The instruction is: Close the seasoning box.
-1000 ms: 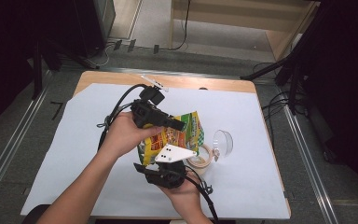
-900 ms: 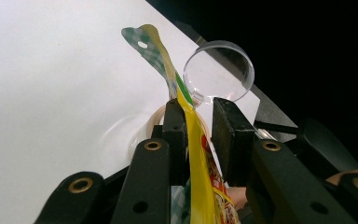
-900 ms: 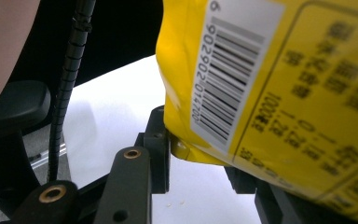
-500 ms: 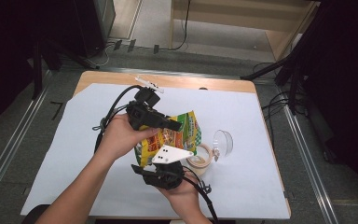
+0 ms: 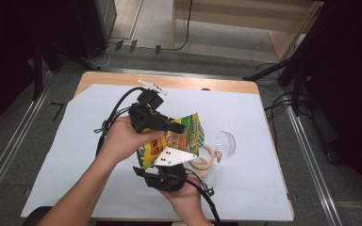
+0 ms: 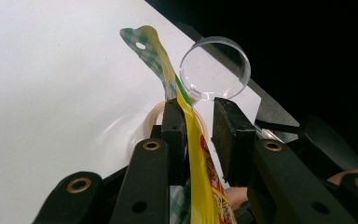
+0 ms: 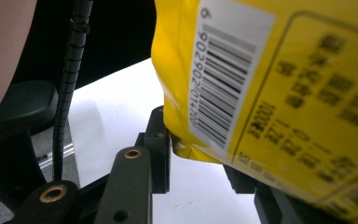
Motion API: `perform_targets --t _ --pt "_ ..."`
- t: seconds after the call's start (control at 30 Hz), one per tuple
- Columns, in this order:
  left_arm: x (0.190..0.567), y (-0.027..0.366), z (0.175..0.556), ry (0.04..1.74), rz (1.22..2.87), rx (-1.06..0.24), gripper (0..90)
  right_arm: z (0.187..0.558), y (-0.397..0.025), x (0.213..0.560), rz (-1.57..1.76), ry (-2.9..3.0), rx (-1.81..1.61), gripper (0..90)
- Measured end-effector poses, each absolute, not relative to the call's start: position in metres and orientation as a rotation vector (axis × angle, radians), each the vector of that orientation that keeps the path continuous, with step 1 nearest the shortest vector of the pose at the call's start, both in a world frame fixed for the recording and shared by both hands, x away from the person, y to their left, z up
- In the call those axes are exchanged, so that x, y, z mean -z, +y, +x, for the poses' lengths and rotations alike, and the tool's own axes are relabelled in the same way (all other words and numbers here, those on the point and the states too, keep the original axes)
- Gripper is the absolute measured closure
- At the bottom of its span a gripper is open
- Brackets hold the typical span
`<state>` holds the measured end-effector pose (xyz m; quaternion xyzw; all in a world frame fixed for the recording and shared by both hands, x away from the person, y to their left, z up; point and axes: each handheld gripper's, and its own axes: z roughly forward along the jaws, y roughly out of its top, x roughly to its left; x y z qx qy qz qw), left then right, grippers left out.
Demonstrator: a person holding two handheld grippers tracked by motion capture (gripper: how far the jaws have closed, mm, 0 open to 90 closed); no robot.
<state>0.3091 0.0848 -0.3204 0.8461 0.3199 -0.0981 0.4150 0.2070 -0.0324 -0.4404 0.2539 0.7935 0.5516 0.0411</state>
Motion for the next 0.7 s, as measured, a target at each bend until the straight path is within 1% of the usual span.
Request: perform_targets --t 0.2,0.4,0.7 --pt "0.32 0.0841 0.3078 0.794 2.125 0.239 75.4 0.207 -0.0326 0.4406 0.775 2.429 -1.684 67.9" --pt "0.3212 0.0831 0.3081 0.795 2.12 0.29 76.2 0.2053 -0.0326 0.4433 0.778 2.432 -1.687 68.6" --pt "0.319 0.0847 0.3066 0.797 2.106 0.32 75.6 0.2055 -0.0322 0.4439 0.773 2.43 -1.682 69.6"
